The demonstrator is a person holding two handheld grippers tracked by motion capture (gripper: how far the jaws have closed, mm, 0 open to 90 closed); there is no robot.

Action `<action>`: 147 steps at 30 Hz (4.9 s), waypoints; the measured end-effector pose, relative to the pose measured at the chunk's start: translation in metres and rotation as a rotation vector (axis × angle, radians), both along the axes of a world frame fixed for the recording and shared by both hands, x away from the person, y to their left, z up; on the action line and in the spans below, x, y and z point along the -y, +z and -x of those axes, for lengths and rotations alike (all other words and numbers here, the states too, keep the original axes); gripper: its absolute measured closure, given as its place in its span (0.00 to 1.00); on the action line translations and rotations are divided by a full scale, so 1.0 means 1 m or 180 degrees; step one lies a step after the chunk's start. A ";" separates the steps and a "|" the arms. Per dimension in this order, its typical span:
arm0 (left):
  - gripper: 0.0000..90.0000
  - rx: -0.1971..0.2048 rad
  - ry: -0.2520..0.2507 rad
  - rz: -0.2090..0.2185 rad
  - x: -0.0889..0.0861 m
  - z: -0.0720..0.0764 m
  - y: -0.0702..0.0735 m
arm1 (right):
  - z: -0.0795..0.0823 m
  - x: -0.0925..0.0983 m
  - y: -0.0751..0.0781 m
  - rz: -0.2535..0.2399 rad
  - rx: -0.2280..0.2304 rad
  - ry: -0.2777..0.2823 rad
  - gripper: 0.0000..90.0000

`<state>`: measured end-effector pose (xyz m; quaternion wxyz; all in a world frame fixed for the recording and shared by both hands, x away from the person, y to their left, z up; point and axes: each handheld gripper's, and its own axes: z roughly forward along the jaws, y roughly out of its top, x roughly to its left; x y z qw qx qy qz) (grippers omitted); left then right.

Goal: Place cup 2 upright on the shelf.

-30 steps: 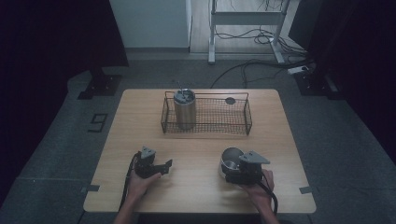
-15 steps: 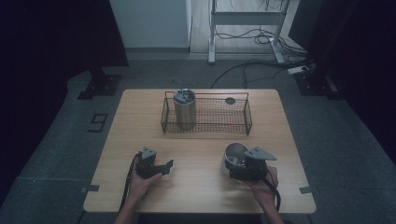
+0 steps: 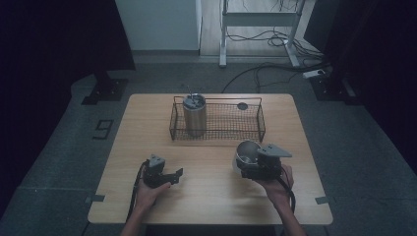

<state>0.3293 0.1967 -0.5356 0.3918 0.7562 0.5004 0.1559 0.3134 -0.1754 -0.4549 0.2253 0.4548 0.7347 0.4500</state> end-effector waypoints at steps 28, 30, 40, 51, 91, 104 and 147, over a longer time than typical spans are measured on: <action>0.16 -0.0033 -0.0046 -0.0039 0.005 0.001 -0.002 | -0.032 0.001 0.029 -0.0154 0.0014 -0.0007 0.08; 0.16 -0.0038 -0.0051 -0.0052 0.005 0.000 -0.002 | -0.033 0.002 0.030 -0.0163 0.0013 -0.0016 0.08; 0.16 -0.0050 -0.0058 -0.0073 0.006 0.001 -0.003 | -0.038 0.005 0.038 -0.0187 0.0041 -0.0045 0.08; 0.16 -0.0065 -0.0063 -0.0086 0.006 0.000 -0.003 | -0.050 0.004 0.050 -0.0215 0.0060 -0.0051 0.08; 0.16 -0.0101 -0.0068 -0.0085 0.006 0.000 -0.004 | -0.094 0.006 0.079 -0.0222 0.0061 -0.0150 0.08; 0.16 -0.0100 -0.0071 -0.0078 0.006 0.000 -0.003 | -0.103 0.005 0.084 -0.0180 0.0080 -0.0168 0.08; 0.16 -0.0105 -0.0056 -0.0050 0.004 -0.001 -0.004 | -0.163 0.000 0.088 -0.0012 -0.0028 -0.0274 0.08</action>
